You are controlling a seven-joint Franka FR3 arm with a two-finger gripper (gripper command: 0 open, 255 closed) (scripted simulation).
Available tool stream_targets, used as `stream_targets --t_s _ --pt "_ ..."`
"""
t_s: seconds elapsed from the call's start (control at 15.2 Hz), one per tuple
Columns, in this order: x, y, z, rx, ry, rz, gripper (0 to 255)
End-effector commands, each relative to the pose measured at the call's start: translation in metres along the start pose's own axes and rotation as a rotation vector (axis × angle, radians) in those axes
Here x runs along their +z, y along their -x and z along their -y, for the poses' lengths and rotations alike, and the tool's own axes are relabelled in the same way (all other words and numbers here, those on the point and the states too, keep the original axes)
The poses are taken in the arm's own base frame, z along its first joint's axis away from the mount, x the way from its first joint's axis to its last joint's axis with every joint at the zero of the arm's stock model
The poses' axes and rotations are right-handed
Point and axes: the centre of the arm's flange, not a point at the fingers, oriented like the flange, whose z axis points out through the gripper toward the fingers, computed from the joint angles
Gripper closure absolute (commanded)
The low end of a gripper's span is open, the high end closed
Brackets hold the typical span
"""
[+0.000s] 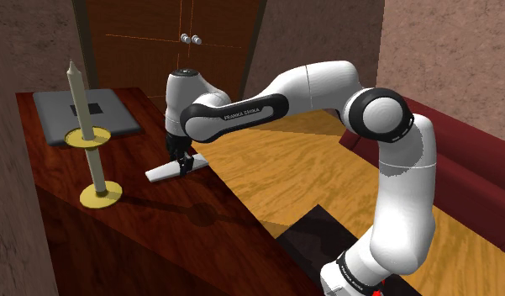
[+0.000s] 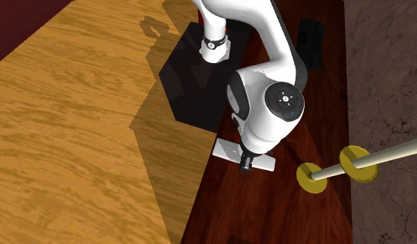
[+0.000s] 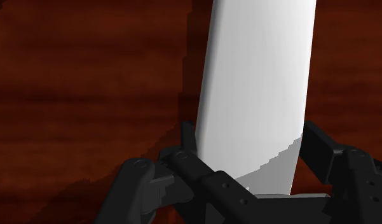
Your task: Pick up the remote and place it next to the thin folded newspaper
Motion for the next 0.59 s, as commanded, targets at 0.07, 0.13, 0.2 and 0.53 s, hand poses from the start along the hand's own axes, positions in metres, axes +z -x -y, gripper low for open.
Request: stream_targets --t_s 0.07,0.13,0.2,0.53 --pt "-0.005 0.0 0.0 0.0 0.0 0.0 255" --pt "-0.01 0.0 0.0 0.0 0.0 0.0 255" --pt "-0.016 0.0 0.0 0.0 0.0 0.0 255" --pt "-0.042 0.0 0.0 0.0 0.0 0.0 255"
